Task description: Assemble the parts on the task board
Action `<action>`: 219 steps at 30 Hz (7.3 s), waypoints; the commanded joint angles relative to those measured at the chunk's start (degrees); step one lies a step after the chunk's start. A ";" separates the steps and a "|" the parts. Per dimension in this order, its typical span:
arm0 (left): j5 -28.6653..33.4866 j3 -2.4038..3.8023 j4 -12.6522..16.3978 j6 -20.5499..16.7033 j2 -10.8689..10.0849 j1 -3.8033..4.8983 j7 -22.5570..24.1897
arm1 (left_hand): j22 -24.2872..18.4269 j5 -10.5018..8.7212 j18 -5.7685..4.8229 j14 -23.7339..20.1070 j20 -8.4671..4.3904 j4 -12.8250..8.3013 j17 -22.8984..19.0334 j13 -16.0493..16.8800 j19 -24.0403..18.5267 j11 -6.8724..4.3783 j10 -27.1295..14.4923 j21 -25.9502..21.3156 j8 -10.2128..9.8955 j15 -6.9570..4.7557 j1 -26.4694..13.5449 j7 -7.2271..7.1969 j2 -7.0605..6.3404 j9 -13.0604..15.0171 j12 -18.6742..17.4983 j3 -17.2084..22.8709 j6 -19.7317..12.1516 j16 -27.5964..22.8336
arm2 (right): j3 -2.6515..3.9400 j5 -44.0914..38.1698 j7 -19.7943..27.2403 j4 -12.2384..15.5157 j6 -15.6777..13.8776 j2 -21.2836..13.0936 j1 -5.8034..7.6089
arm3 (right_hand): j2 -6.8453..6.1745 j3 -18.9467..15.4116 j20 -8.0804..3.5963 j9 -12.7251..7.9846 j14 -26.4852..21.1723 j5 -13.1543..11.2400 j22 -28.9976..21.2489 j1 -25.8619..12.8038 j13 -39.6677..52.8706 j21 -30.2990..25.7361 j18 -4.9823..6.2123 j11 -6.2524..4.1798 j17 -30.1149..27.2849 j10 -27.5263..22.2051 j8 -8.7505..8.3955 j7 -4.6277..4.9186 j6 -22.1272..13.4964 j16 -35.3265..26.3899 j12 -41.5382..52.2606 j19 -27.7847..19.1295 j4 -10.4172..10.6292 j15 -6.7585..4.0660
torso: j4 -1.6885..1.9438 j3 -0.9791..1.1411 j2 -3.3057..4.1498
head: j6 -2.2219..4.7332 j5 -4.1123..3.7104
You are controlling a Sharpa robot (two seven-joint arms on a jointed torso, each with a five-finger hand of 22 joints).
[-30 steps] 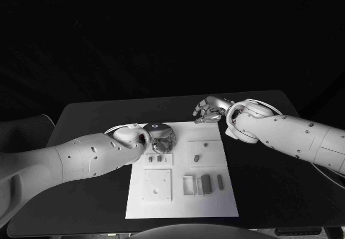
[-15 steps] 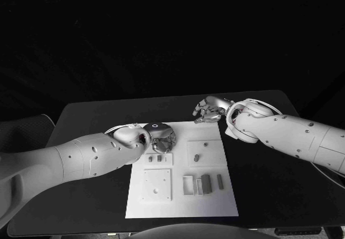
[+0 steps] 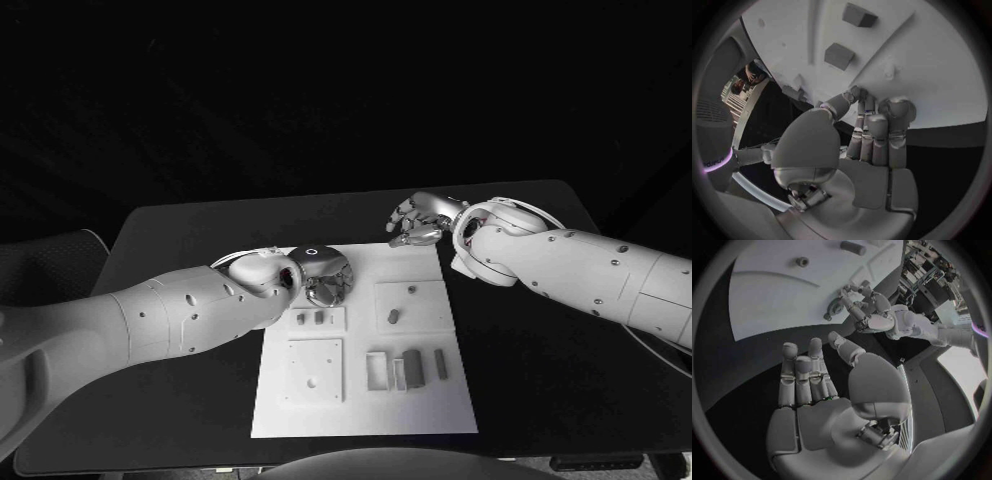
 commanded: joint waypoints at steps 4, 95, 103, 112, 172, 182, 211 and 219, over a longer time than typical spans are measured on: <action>-1.51 -0.24 -0.23 1.23 -0.03 -0.38 -1.13 | 1.04 -0.06 8.29 -0.14 -0.53 -0.02 -0.11 0.45 0.14 -0.18 1.08 -0.12 0.56 -0.65 0.05 -0.10 0.79 0.08 0.55 0.37 1.05 -0.20 | 0.02 0.03 0.41 0.07 0.77 0.02 -0.02 | 0.35 0.02 -0.29 -0.08 -0.12 0.19 0.83 -0.20 -0.06 -0.07 0.83 -0.07 0.08 -0.24 0.10 0.53 0.01 -0.15 0.16 0.01 0.36 -0.42 | 0.01 0.03 0.04 | -0.13 -0.03; 2.26 0.80 8.00 -1.08 -10.08 1.81 -0.74 | 0.97 0.15 7.14 0.14 -1.53 0.47 -0.47 1.97 0.18 -1.31 4.17 -0.30 2.20 -1.75 0.59 -1.39 1.38 0.20 0.73 2.52 4.20 -0.87 | 0.02 0.03 0.53 -0.16 0.88 -0.22 -0.07 | 0.36 -0.02 -0.31 -0.09 -0.11 0.19 0.83 -0.26 -0.07 -0.09 0.83 -0.10 0.08 -0.22 0.19 0.50 0.07 -0.17 0.23 0.01 0.39 -0.46 | 0.03 -0.07 0.00 | 0.36 0.82; 2.26 -0.13 7.22 -0.19 -9.38 1.76 -0.85 | 0.98 0.16 7.08 0.11 -1.56 0.56 -0.48 2.00 0.14 -1.29 4.13 -0.32 2.16 -1.74 0.40 -1.37 1.37 0.17 0.63 2.45 4.14 -0.90 | 0.02 0.03 0.54 -0.17 0.91 -0.20 -0.10 | 0.35 -0.03 -0.31 -0.10 -0.11 0.19 0.83 -0.28 -0.07 -0.09 0.83 -0.10 0.08 -0.22 0.19 0.50 0.06 -0.18 0.23 0.01 0.40 -0.46 | -0.01 0.00 -0.01 | 0.18 0.94; 2.26 -0.16 7.06 0.36 -9.35 1.76 -0.95 | 0.98 0.17 7.05 0.09 -1.59 0.57 -0.48 2.03 0.11 -1.29 4.15 -0.34 2.15 -1.73 0.33 -1.37 1.34 0.16 0.59 2.41 4.12 -0.92 | 0.02 0.03 0.53 -0.17 0.92 -0.22 -0.11 | 0.35 -0.03 -0.31 -0.10 -0.12 0.19 0.83 -0.29 -0.08 -0.10 0.83 -0.10 0.08 -0.23 0.20 0.50 0.06 -0.19 0.23 0.01 0.40 -0.46 | 0.02 0.02 -0.02 | -0.09 0.91; 2.05 -0.18 6.24 2.26 -8.45 1.04 -1.10 | 0.95 0.04 6.84 -0.34 -1.77 0.22 -0.57 2.26 -0.32 -1.30 4.20 -0.63 2.04 -1.75 0.50 -1.29 1.29 0.04 0.24 2.52 3.90 -1.25 | 0.02 0.03 0.54 -0.42 1.15 -0.21 -0.13 | 0.38 -0.05 -0.30 -0.12 -0.12 0.19 0.82 -0.36 -0.10 -0.13 0.83 -0.10 0.07 -0.24 0.23 0.50 0.05 -0.22 0.24 0.01 0.46 -0.46 | 0.03 0.01 -0.02 | -0.61 0.42; 1.97 -0.18 6.25 2.45 -8.31 1.04 -0.89 | 0.98 0.04 6.76 -0.39 -1.82 0.12 -0.57 2.44 -0.39 -1.40 4.50 -0.66 2.16 -1.84 0.51 -1.36 1.22 0.08 0.32 2.47 4.08 -1.27 | 0.02 0.03 0.55 -0.46 1.17 -0.18 -0.15 | 0.39 -0.05 -0.30 -0.13 -0.12 0.19 0.82 -0.38 -0.11 -0.13 0.83 -0.10 0.07 -0.24 0.23 0.50 0.05 -0.22 0.24 0.01 0.47 -0.46 | 0.05 -0.02 -0.02 | -0.75 0.38; 1.80 -0.19 4.89 2.98 -7.65 0.87 -1.25 | 1.02 -0.32 6.42 -0.99 -1.96 -0.23 -0.44 3.54 -0.66 -1.23 3.67 -0.86 0.71 -1.71 -0.71 -0.04 -1.47 -0.62 -0.24 0.73 0.93 -1.32 | 0.02 0.03 0.54 -0.58 1.23 -0.15 -0.20 | 0.41 -0.06 -0.29 -0.14 -0.13 0.19 0.81 -0.45 -0.12 -0.15 0.83 -0.10 0.07 -0.26 0.24 0.50 0.03 -0.24 0.24 0.00 0.54 -0.45 | 0.00 0.02 -0.03 | -0.85 0.28; 2.05 -0.19 4.95 2.53 -7.63 0.87 -0.83 | 1.02 -0.33 6.41 -1.01 -1.96 -0.23 -0.43 3.61 -0.67 -1.23 3.66 -0.86 0.73 -1.72 -0.71 -0.04 -1.54 -0.62 -0.23 0.70 0.92 -1.32 | 0.02 0.03 0.54 -0.55 1.33 -0.11 -0.20 | 0.45 -0.07 -0.29 -0.14 -0.13 0.19 0.81 -0.51 -0.13 -0.16 0.83 -0.09 0.06 -0.26 0.25 0.51 0.03 -0.25 0.24 0.00 0.61 -0.45 | 0.02 0.01 -0.02 | -0.85 0.26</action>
